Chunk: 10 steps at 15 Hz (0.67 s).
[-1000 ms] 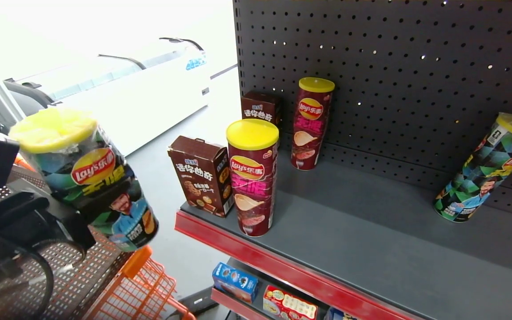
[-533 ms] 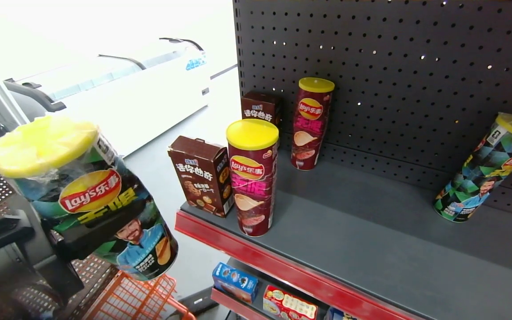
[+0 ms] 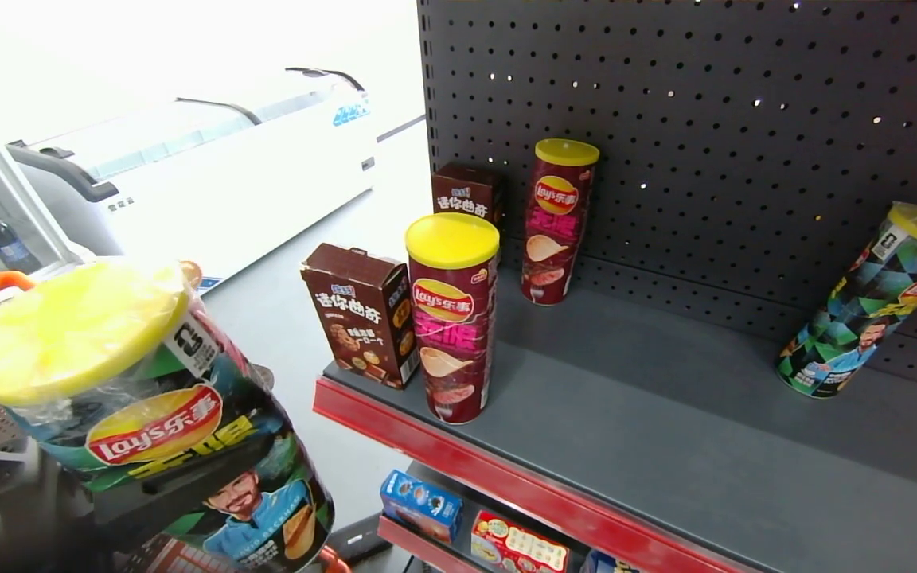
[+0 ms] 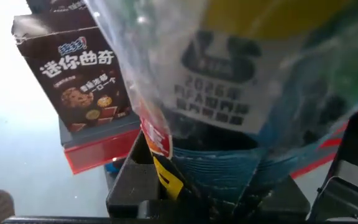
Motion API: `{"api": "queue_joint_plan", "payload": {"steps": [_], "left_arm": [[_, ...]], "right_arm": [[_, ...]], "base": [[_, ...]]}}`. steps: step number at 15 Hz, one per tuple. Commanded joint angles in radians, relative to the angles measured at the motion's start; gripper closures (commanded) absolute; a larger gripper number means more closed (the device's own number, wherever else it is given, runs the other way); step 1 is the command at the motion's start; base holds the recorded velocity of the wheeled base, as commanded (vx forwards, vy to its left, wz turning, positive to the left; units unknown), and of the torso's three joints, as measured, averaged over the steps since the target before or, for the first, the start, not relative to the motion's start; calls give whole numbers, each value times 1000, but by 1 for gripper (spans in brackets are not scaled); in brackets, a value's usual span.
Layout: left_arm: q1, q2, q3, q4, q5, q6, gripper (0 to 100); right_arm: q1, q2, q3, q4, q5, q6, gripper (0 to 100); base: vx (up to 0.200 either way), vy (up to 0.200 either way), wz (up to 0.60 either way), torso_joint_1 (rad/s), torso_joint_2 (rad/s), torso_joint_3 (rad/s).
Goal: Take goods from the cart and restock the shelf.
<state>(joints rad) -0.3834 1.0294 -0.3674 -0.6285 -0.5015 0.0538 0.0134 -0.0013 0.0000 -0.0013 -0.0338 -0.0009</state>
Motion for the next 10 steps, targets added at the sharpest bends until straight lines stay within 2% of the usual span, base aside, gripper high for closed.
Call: {"api": "queue_joint_plan", "payload": {"steps": [1,5,10], "left_arm": [[-29,9,-4,0,-17,1,100],[-72,49,-13,-8,-48,3,100],[-78,135,-73,-13,-69,17,100]], "right_arm": [[0,1,0,0,0,-1,0],[0,1,0,0,0,-1,0],[0,1,0,0,0,-1,0]], "base": [[0,0,0,0,0,0],[0,0,0,0,0,0],[0,0,-600,1,0,2]]}}
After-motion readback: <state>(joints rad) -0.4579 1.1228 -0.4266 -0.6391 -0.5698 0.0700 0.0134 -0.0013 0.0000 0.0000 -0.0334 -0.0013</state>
